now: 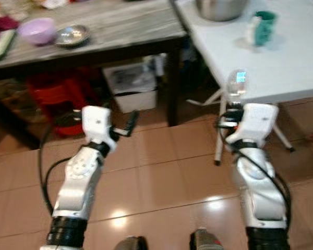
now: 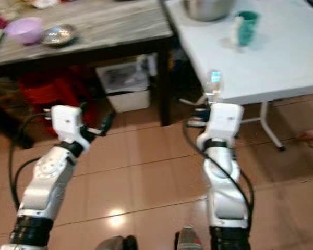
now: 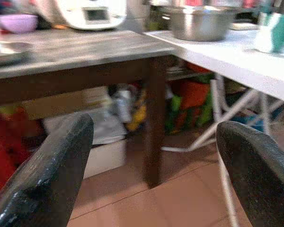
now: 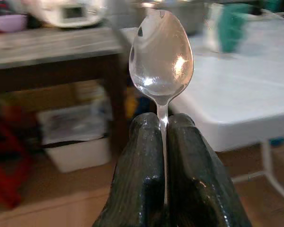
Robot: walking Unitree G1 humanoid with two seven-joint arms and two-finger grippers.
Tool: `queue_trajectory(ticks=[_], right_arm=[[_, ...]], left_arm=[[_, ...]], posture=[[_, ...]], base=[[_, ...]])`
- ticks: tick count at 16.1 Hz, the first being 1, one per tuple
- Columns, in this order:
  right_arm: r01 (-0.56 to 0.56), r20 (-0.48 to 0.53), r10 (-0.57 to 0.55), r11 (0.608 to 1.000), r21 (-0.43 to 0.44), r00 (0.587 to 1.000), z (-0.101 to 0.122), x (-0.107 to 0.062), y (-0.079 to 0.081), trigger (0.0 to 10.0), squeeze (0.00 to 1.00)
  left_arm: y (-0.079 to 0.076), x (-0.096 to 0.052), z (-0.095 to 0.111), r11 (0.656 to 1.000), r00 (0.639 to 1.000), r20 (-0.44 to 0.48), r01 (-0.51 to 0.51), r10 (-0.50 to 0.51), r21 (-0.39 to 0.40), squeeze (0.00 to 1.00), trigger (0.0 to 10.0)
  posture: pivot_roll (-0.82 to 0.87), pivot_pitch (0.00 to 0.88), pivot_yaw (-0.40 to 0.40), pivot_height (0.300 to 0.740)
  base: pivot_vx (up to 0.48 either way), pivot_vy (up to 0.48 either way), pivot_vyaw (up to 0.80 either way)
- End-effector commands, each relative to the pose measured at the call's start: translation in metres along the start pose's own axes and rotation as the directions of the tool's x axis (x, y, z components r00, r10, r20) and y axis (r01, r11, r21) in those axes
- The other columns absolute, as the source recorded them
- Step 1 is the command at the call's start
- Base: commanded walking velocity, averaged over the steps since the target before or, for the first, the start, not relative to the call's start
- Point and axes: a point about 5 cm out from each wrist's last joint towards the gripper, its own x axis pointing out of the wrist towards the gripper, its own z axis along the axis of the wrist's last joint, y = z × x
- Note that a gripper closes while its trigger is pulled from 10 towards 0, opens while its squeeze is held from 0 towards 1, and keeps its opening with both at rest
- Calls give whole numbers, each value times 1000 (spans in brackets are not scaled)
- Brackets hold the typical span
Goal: Setting the table
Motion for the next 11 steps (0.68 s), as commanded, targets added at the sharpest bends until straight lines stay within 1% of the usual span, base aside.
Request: queue_trajectory(ticks=[1, 3, 7, 8, 9, 10, 11], right_arm=[[18, 17, -18, 1000, -5, 1000, 3, 0, -7, 10000, 0], [20, 20, -20, 1000, -10, 1000, 3, 0, -8, 10000, 0], [24, 24, -24, 1000, -8, 999, 3, 0, -8, 10000, 0], [24, 25, -24, 1000, -7, 999, 3, 0, -8, 10000, 0], [26, 24, -26, 1000, -2, 999, 3, 0, -9, 10000, 0], [26, 22, -26, 1000, -2, 999, 3, 0, -9, 10000, 0], [23, 23, -23, 1000, 0, 999, 3, 0, -8, 10000, 0]], left_arm=[[-4, 0, -2, 1000, 1000, -8, 8, -8, 5, 0, 10000], [-4, 1, -2, 1000, 1000, -9, 9, -8, 4, 0, 10000], [-10, 1, -3, 1000, 1000, -9, 22, -22, -2, 0, 10000], [-10, 1, -3, 1000, 1000, -10, 19, -19, -4, 0, 10000], [-9, 1, -1, 1000, 1000, 10, 11, -11, 7, 0, 10000], [-9, 1, 0, 1000, 1000, 10, 13, -13, 3, 0, 10000], [-11, 0, 3, 999, 999, 31, 42, -41, -15, 0, 10000]], posture=[[-159, 198, 89, 740], [-159, 198, 89, 740], [-159, 198, 89, 740], [-159, 198, 89, 740], [-159, 198, 89, 740], [-159, 198, 89, 740], [-159, 200, 87, 740]], base=[[0, 428, 0], [0, 426, 0], [0, 424, 488], [0, 337, 0], [0, 0, 0], [0, 0, 0], [0, 0, 0]])
